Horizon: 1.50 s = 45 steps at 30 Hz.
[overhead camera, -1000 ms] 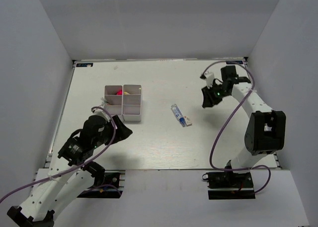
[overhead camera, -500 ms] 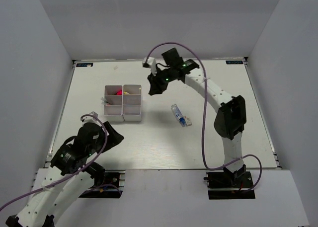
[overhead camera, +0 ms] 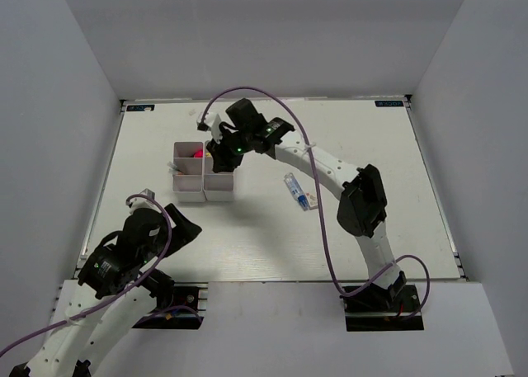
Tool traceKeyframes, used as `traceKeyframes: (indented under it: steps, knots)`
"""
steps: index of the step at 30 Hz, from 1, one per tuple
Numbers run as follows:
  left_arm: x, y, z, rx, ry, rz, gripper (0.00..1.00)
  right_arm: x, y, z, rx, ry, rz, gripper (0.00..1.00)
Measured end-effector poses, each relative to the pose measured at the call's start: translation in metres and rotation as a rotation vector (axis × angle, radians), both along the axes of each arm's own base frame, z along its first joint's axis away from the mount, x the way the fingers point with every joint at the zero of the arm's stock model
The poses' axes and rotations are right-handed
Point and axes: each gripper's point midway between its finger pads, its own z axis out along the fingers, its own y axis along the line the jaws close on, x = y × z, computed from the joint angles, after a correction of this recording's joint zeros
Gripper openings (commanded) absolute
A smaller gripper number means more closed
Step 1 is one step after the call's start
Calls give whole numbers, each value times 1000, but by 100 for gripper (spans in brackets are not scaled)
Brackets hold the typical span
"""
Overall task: Sort the stationery into containers
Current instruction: Place the stationery in the storage box, then pick up the stationery from the center of the board.
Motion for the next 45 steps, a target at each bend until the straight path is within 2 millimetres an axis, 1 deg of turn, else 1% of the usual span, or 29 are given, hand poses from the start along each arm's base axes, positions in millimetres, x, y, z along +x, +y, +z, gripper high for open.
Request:
traceKeyframes:
  steps: [1, 4, 7, 11, 13, 16, 17, 18, 21, 23, 32, 35, 36, 37, 38, 39, 41, 44, 45]
  knots:
    - [0, 0, 0, -2, 0, 1, 83, -1, 5, -4, -4, -12, 5, 17]
    - [0, 0, 0, -2, 1, 2, 83, 0, 14, -19, -31, -40, 1, 17]
    - [0, 0, 0, -2, 0, 2, 83, 11, 14, -36, -72, -76, -28, 18]
    - [0, 0, 0, -4, -2, 2, 83, 24, 10, -48, -114, -111, -72, 20]
    - [0, 0, 0, -4, -2, 2, 83, 28, 8, -49, -127, -129, -88, 20]
    - [0, 0, 0, -4, -1, 2, 83, 35, 7, -48, -131, -161, -104, 29]
    - [0, 0, 0, -4, -2, 2, 83, 36, 7, -47, -132, -169, -108, 36]
    - [0, 0, 0, -4, -2, 2, 83, 37, 7, -47, -134, -174, -110, 39]
    - [0, 0, 0, -4, -2, 2, 83, 38, 6, -47, -139, -182, -115, 47]
    - [0, 0, 0, -5, -2, 1, 83, 39, 6, -47, -142, -189, -114, 50]
    - [2, -2, 0, -9, -8, 1, 83, 41, 5, -47, -150, -203, -116, 51]
    - [3, -3, 2, -15, -15, -2, 83, 41, 5, -47, -150, -204, -114, 40]
    - [4, -4, 3, -17, -16, -3, 83, 41, 5, -47, -150, -204, -113, 35]
    - [6, -5, 3, -19, -18, -4, 83, 40, 5, -46, -149, -202, -113, 24]
    - [8, -6, 3, -17, -17, -6, 83, 40, 4, -45, -147, -201, -115, 19]
    - [10, -8, 3, -12, -14, -10, 83, 39, 1, -43, -147, -197, -119, 10]
    - [15, -13, 0, -3, 0, -25, 81, 36, -7, -36, -144, -194, -129, 4]
    - [27, -24, -4, 9, 21, -55, 75, 31, -23, -16, -130, -194, -157, 3]
    - [31, -29, -5, 13, 25, -68, 67, 31, -31, -8, -123, -197, -170, 4]
